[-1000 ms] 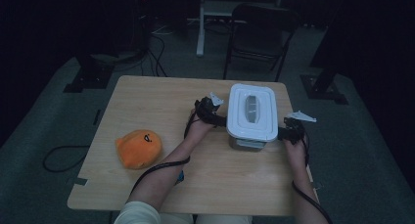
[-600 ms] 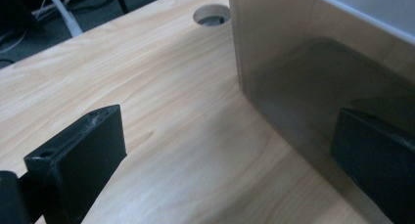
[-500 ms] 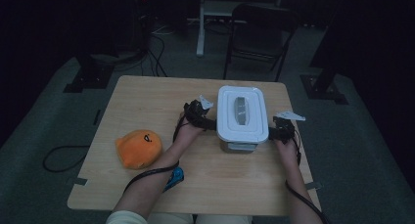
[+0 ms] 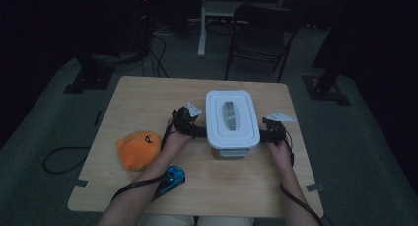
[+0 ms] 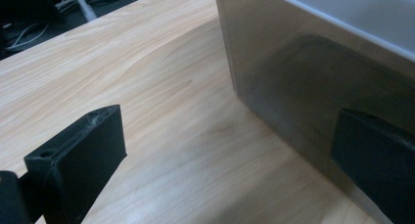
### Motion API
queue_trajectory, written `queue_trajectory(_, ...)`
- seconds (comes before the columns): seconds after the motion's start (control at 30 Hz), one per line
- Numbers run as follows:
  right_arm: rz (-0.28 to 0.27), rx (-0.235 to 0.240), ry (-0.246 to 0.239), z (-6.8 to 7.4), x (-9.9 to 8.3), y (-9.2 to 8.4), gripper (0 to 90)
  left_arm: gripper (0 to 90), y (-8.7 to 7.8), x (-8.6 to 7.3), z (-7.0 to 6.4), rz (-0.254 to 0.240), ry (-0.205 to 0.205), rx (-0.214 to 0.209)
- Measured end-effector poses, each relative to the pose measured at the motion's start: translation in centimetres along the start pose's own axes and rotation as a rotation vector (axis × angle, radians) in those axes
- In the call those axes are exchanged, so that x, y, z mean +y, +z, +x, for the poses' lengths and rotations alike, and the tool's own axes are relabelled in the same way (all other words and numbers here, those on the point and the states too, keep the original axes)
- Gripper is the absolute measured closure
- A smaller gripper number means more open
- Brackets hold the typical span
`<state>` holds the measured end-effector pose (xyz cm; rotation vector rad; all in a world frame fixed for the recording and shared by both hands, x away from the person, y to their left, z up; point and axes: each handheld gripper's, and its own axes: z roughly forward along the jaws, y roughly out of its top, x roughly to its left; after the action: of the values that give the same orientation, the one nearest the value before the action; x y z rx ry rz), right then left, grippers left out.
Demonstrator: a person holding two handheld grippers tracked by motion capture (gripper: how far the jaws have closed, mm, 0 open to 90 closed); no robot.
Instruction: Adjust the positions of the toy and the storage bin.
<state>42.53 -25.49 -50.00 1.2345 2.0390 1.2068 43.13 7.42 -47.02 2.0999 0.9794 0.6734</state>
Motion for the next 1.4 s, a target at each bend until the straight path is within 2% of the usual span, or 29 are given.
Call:
queue_trajectory(0.17,-0.001,0.021,-0.031,0.9,0.0,-0.1,24.4,1.0,-1.2,-0.8,-0.2,-0.002,0.002,0.007)
queue_trajectory(0.37,0.001,0.040,-0.072,1.5,-0.1,-0.9,25.2,1.0,-2.4,-1.3,-0.8,-0.005,0.007,-0.008)
queue_trajectory(0.43,-0.001,0.052,-0.089,1.5,-0.3,-1.3,25.2,0.9,-2.8,-1.4,-1.1,-0.009,0.008,-0.013)
queue_trajectory(0.77,-0.001,0.106,-0.103,1.1,-1.3,-2.7,25.6,0.9,-4.3,-1.5,-3.4,-0.005,0.057,-0.007)
queue_trajectory(1.1,0.005,0.137,-0.140,0.5,-2.0,-4.4,26.9,0.9,-5.2,-1.9,-5.5,0.003,0.076,-0.070)
queue_trajectory(1.3,0.004,0.159,-0.136,-0.6,-2.9,-5.7,27.3,0.8,-5.6,-1.7,-7.4,-0.006,0.114,-0.096)
queue_trajectory(1.4,0.001,0.156,-0.134,-1.0,-3.3,-6.5,27.3,0.8,-5.6,-1.7,-8.3,0.006,0.138,-0.114)
